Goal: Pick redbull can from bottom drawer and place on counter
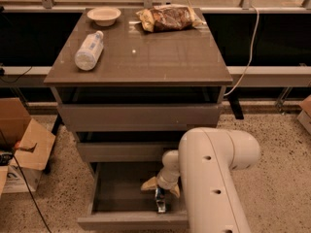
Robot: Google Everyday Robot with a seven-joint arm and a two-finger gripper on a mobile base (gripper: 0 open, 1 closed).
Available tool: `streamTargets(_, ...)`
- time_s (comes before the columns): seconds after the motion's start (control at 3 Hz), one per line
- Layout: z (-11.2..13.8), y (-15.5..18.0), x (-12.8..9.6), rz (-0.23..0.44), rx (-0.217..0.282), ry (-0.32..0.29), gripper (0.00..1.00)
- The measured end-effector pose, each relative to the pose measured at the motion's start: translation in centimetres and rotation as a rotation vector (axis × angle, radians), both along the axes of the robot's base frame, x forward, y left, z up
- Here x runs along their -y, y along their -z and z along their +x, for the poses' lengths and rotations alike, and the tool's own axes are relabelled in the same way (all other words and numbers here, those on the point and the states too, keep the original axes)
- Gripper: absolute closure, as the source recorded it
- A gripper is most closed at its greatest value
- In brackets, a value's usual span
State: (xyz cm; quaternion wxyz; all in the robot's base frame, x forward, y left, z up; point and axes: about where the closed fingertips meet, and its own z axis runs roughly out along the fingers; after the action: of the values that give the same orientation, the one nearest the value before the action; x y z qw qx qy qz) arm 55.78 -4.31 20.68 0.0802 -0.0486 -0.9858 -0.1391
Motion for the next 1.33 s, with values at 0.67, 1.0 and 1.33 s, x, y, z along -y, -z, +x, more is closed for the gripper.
streamTargets(0.67, -0.5, 5.7, -0.7, 0.048, -0.080, 0.077, 0.19)
streamTargets(1.0, -0.8, 7.4, -0.6, 0.050, -0.111, 0.107, 0.42)
streamTargets(1.33, -1.0, 7.9, -0.3, 0.028, -0.126, 0.123, 0.65)
